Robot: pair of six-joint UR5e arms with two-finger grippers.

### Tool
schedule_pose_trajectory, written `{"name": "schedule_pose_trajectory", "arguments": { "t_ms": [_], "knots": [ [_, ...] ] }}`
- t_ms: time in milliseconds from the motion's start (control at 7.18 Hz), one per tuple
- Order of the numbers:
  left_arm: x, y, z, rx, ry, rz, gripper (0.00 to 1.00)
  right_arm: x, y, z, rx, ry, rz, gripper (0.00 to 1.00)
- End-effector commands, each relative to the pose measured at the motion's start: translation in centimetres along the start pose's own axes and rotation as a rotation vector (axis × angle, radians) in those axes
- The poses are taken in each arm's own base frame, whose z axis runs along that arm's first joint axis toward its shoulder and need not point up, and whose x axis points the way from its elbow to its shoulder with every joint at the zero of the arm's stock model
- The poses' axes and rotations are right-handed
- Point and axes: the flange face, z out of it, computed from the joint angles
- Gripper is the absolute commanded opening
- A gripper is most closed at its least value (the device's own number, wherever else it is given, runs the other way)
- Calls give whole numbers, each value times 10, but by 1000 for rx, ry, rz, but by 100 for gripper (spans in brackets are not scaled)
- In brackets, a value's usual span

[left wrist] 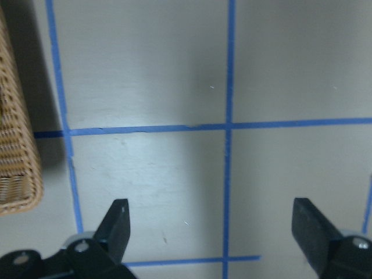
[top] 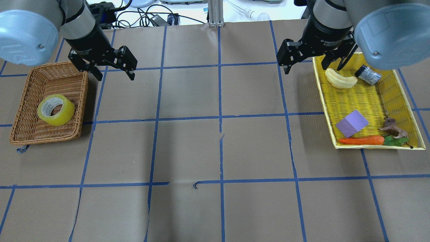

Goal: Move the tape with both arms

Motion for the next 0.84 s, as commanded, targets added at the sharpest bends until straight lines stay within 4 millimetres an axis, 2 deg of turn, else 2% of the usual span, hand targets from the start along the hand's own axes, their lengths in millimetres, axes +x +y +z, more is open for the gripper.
{"name": "schedule_pose_trajectory", "arguments": {
  "t_ms": [0,697],
  "knots": [
    [16,16,-10,-25,0,17,100,-1,0,0,2,-4,0,100],
    [16,20,-12,-22,-1,17,100,-1,-2,-3,8,-5,0,100]
  ]
}}
